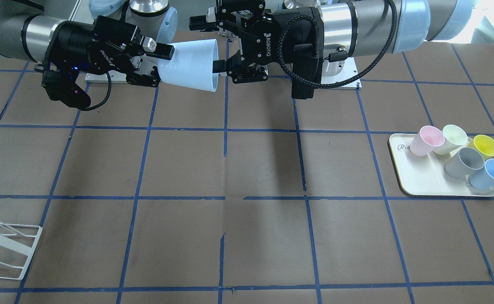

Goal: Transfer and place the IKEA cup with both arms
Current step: 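Close the left gripper on the cup rim beside the right gripper, then open the right gripper and pull it away from the cup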

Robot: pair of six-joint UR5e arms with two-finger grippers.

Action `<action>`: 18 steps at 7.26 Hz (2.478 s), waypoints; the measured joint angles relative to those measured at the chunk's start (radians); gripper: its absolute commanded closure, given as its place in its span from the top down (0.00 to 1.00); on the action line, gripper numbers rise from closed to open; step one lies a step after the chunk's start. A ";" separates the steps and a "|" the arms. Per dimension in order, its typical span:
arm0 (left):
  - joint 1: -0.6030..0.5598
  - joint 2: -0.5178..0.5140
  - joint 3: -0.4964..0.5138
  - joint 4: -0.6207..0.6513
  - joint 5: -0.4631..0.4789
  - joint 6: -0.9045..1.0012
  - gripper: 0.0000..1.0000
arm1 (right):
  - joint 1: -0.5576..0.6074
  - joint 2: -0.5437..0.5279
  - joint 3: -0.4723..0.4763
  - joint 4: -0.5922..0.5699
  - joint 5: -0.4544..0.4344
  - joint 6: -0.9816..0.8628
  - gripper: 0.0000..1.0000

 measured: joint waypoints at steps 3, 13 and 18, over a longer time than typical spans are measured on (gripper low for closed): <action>-0.001 -0.001 0.011 0.001 0.003 -0.001 0.45 | 0.000 -0.001 -0.002 0.000 0.000 0.007 0.29; -0.001 0.001 0.016 0.001 0.004 0.000 0.00 | -0.003 -0.002 -0.004 -0.001 0.000 0.021 1.00; 0.005 0.020 0.038 0.002 0.070 -0.098 0.00 | -0.047 -0.001 -0.006 -0.045 -0.077 0.100 1.00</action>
